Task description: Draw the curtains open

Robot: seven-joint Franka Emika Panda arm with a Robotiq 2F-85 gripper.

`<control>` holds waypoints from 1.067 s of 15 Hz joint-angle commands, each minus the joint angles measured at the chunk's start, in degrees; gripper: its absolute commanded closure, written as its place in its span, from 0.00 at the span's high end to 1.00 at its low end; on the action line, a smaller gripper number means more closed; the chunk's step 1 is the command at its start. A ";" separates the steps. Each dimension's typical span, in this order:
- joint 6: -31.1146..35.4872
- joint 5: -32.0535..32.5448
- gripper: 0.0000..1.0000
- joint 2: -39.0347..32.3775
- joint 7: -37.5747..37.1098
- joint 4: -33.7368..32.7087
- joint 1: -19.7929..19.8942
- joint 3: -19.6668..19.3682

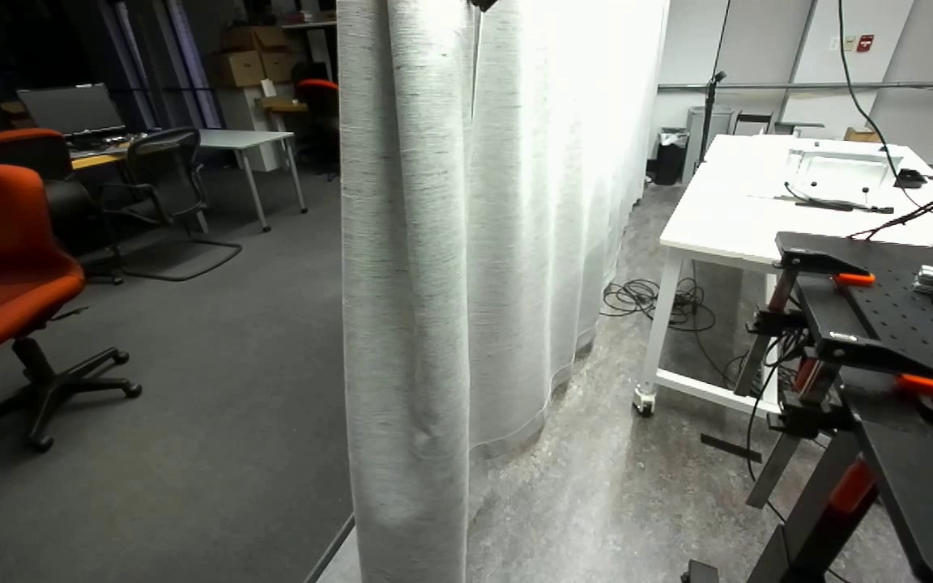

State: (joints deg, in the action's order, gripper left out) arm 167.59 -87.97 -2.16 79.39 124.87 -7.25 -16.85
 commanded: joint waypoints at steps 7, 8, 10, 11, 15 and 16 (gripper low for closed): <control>-1.28 25.27 1.00 4.97 -17.87 11.60 -0.94 1.04; -1.79 28.09 1.00 5.93 -20.23 13.28 -1.31 1.78; -2.97 32.73 1.00 7.37 -24.82 15.48 -2.03 3.40; -3.85 34.88 1.00 8.02 -27.29 16.23 -2.35 4.27; -5.60 39.58 1.00 9.95 -36.82 16.69 -3.50 8.23; -5.40 39.87 1.00 10.19 -38.71 16.20 -3.62 9.08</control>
State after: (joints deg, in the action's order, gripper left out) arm 163.68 -51.46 5.02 47.44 140.23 -10.42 -9.42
